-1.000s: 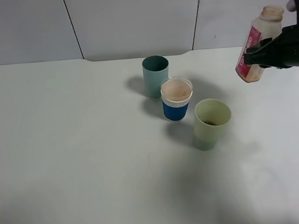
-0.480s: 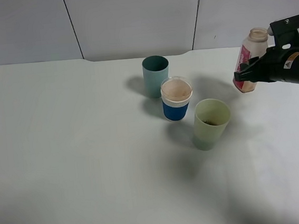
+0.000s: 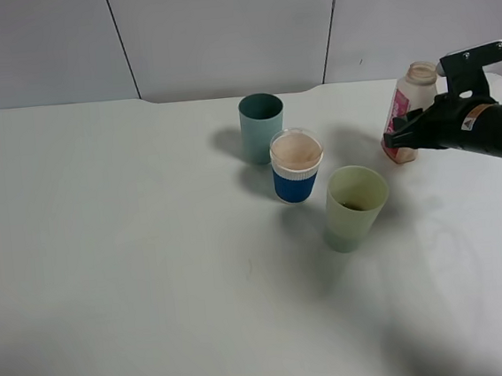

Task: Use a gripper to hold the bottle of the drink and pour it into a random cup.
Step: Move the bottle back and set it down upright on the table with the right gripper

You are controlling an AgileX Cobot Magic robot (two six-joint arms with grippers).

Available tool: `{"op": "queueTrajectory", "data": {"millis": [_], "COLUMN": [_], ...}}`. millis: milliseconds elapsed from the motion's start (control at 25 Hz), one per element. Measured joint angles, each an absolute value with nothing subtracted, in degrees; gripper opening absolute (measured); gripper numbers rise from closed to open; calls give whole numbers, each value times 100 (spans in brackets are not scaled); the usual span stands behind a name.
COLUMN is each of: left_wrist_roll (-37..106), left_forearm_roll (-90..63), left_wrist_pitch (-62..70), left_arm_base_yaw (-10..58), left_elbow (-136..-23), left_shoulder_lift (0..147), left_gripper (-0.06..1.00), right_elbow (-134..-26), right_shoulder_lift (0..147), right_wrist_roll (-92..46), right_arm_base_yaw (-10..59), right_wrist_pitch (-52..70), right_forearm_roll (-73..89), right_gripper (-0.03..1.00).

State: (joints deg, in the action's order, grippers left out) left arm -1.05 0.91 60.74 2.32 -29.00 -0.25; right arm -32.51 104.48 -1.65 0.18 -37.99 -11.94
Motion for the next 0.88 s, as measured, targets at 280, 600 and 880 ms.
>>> {"op": "queueTrajectory", "data": {"millis": [280,600,880], "left_wrist_roll": [-105,-105,-105], "left_forearm_roll": [91,91,91], "left_wrist_pitch": [6074,6074,6074], "left_arm_base_yaw": [232,232,232], "left_elbow": [-2900,-2900,-2900], "left_shoulder_lift": [-25,-25,-25], "left_gripper": [93,93,93], "right_elbow": [-3251,-3251,-3251], "right_shoulder_lift": [10663,10663,10663], "right_wrist_roll": [-318,-313,-100], "right_arm_base_yaw": [18,18,18], "right_wrist_pitch": [-4205,-4262,-4125], "right_forearm_roll": [-1194,-1194,-1194], "right_gripper": [35,35,35]}}
